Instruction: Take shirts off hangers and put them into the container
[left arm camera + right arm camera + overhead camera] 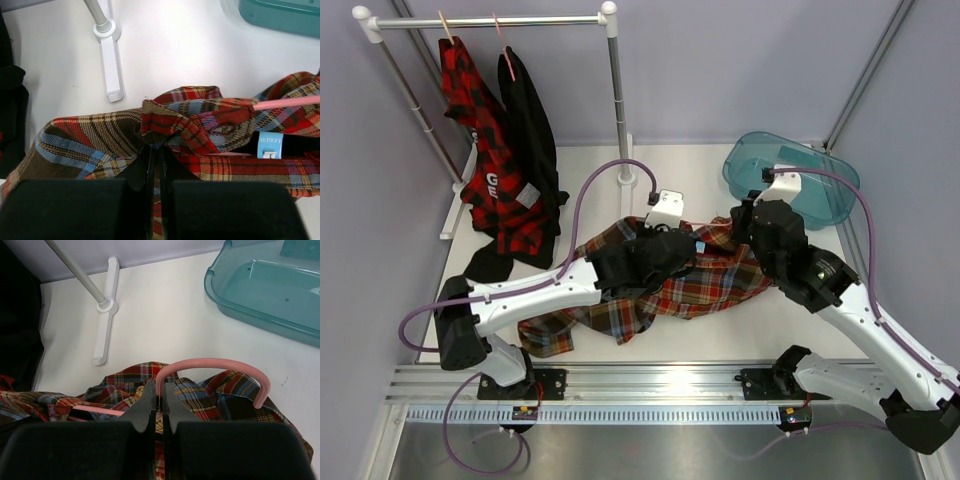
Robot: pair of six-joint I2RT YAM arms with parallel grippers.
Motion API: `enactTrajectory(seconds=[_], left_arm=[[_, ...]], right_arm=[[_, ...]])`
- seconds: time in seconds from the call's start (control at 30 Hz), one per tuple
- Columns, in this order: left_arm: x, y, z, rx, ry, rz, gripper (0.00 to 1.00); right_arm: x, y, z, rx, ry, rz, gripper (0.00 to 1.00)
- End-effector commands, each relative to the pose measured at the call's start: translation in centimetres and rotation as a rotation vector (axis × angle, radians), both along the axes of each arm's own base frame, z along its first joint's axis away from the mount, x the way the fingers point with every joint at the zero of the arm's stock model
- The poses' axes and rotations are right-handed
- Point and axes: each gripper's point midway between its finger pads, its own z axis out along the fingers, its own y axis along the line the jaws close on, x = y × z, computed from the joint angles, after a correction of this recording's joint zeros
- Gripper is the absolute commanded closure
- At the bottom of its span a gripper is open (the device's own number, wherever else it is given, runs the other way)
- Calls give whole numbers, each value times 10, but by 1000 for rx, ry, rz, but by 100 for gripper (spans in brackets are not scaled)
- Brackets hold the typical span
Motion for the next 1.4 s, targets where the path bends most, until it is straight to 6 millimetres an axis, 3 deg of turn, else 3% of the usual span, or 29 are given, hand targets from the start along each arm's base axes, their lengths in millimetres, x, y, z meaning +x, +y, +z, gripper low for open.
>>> enactTrajectory(seconds=[0.0, 0.17, 0.3, 0.43, 0.7, 0.8, 0.93, 1.17, 1.37], left_arm=[[6, 33, 45, -78, -99, 116, 100], [8, 69, 62, -107, -127, 174, 100], [13, 85, 65, -116, -126, 195, 100], [11, 83, 58, -124, -101, 171, 100], [6, 80, 21, -149, -4, 139, 100], [2, 79, 18, -177, 17, 121, 100], [-3, 78, 13, -182, 43, 84, 92], [11, 105, 23, -183, 30, 120, 93], [23, 122, 37, -197, 11, 149, 92]], right_arm=[[-11, -7, 3, 15, -18, -3, 100], [-29, -18, -8, 6, -6, 26, 100], [-42, -23, -7, 12, -15, 65, 100], [-52, -28, 7, 77, -57, 74, 100], [-69, -32, 42, 202, -144, 110, 100], [-72, -32, 47, 240, -168, 115, 100], [-72, -28, 47, 242, -166, 135, 100], [-83, -7, 48, 242, -187, 290, 100], [-90, -8, 47, 233, -200, 323, 100]])
